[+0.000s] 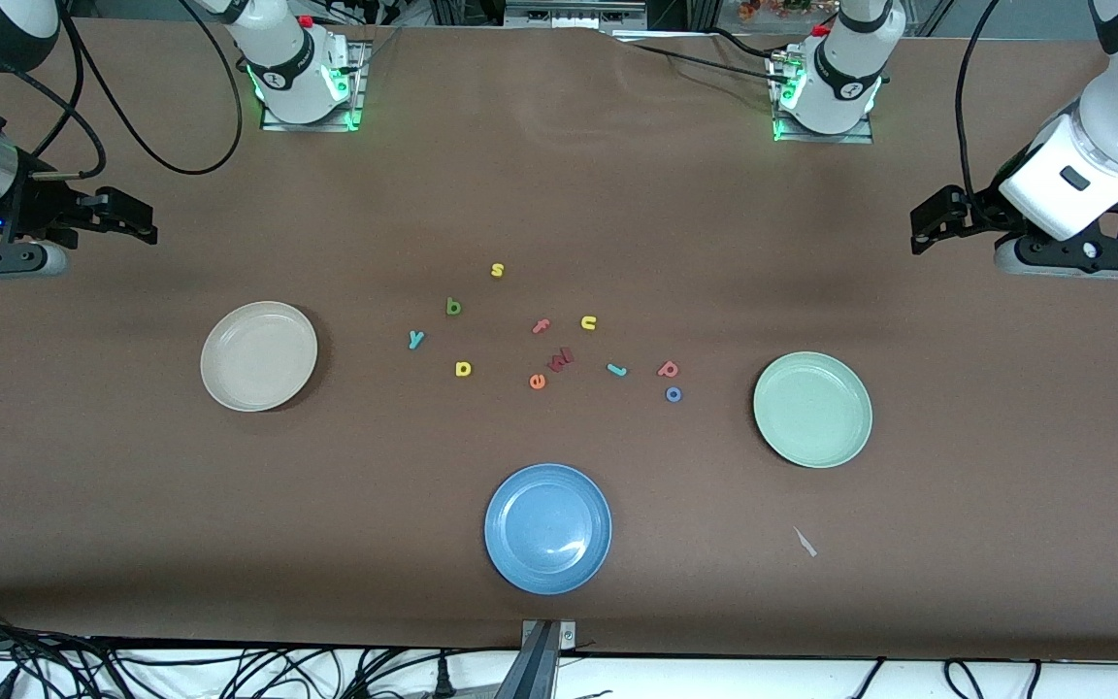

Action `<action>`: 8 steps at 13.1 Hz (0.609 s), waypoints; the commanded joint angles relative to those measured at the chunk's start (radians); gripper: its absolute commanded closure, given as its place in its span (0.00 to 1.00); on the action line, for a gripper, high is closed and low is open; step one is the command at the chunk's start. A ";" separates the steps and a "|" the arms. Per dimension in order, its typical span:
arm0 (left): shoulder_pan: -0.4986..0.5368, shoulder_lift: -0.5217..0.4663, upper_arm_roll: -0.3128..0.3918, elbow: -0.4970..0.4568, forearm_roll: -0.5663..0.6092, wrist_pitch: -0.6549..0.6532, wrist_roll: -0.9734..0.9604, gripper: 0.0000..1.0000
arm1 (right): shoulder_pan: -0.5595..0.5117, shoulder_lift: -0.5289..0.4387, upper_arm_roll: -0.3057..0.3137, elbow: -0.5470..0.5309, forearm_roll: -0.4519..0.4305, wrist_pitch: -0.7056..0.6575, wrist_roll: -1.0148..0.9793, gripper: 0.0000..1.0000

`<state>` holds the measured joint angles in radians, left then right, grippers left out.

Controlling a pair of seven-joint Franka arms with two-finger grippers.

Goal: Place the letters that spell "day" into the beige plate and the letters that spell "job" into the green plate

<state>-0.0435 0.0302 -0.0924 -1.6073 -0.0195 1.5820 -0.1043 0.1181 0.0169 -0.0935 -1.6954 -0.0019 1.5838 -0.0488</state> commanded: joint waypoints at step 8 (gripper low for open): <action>0.005 0.011 -0.001 0.014 0.001 0.006 0.020 0.00 | -0.003 0.000 0.000 0.010 0.005 -0.008 0.007 0.00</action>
<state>-0.0438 0.0377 -0.0930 -1.6073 -0.0195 1.5868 -0.1043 0.1180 0.0169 -0.0936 -1.6954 -0.0020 1.5838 -0.0486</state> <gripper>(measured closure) 0.000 0.000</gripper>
